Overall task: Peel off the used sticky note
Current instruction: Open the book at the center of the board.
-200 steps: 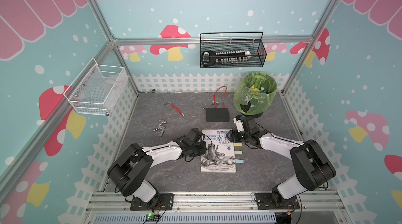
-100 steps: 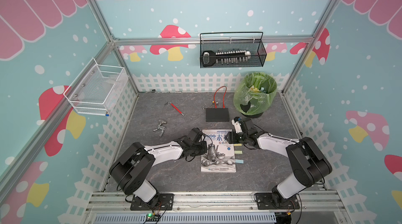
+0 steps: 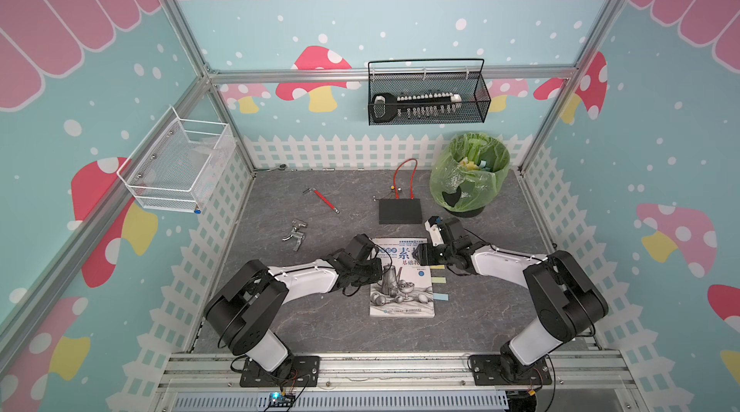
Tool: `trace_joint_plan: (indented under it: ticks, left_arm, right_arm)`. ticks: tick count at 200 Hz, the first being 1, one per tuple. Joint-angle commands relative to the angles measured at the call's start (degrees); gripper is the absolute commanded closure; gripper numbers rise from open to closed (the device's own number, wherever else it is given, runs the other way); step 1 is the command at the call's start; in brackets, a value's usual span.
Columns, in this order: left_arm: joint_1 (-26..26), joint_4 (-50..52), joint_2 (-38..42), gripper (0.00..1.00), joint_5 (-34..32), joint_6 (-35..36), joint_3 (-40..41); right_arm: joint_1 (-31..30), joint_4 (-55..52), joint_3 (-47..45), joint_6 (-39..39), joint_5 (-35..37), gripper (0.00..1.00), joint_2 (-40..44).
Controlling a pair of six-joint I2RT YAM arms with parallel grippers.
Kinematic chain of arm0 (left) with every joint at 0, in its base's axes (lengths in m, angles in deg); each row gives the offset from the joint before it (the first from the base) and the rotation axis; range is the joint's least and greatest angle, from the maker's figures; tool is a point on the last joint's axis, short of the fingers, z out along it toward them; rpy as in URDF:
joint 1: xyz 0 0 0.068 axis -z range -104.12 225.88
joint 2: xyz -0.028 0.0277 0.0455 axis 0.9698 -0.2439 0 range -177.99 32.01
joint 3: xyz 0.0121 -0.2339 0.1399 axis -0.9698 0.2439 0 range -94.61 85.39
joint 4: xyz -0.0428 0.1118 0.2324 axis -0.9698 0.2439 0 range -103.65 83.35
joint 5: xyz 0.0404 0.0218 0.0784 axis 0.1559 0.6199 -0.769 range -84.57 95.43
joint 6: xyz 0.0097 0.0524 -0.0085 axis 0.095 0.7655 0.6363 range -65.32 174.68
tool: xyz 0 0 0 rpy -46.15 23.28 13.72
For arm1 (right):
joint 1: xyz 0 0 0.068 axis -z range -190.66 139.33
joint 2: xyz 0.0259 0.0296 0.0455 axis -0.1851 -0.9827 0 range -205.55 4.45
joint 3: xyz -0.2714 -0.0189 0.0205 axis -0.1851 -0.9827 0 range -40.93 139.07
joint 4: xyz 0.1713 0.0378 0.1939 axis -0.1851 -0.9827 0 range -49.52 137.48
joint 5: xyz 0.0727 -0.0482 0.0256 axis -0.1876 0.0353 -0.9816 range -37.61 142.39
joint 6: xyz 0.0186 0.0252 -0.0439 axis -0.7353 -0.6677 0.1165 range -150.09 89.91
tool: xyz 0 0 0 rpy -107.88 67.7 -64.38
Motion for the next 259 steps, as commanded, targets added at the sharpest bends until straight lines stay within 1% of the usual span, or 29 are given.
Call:
trace_joint_plan:
  ticks: [1,97,119,142,165,191,227,232,244,259]
  left_arm:
    - [0.6,5.1,-4.0,1.0,-2.6,0.7,1.4]
    - [1.3,3.5,-9.9,1.0,-3.3,0.6,1.4]
    - [1.3,3.4,-10.3,1.0,-3.5,0.8,1.3]
    - [1.2,3.5,-9.3,1.0,-5.1,1.3,1.2]
    - [1.1,4.5,-6.8,1.0,-6.8,3.0,-0.1]
    - [1.0,9.1,-2.9,1.0,-10.7,6.0,-4.7]
    - [1.0,16.3,6.6,1.0,-18.8,9.6,-12.4]
    - [1.0,17.0,8.1,1.0,-21.3,10.1,-13.5]
    - [1.0,18.5,11.5,1.0,-23.6,11.0,-15.4]
    - [0.9,19.6,14.7,1.0,-24.9,12.0,-16.9]
  right_arm:
    - [-1.6,1.1,0.9,-0.8,-2.8,0.35,0.2]
    - [-2.6,2.3,2.1,-1.4,-6.3,0.34,2.0]
    - [-2.7,3.3,2.0,-1.8,-7.7,0.35,1.8]
    - [-2.9,5.0,1.9,-2.4,-9.7,0.34,0.5]
    - [-3.0,6.7,1.8,-3.1,-11.6,0.33,-0.6]
    - [-3.4,7.7,1.9,-3.6,-12.9,0.32,-0.9]
    - [-3.7,9.0,2.6,-3.9,-14.3,0.31,-1.5]
    - [-3.8,9.1,2.9,-4.0,-14.5,0.31,-1.8]
    - [-4.1,9.5,3.4,-4.1,-15.0,0.31,-2.5]
    - [-4.5,10.0,4.3,-4.3,-15.9,0.31,-3.3]
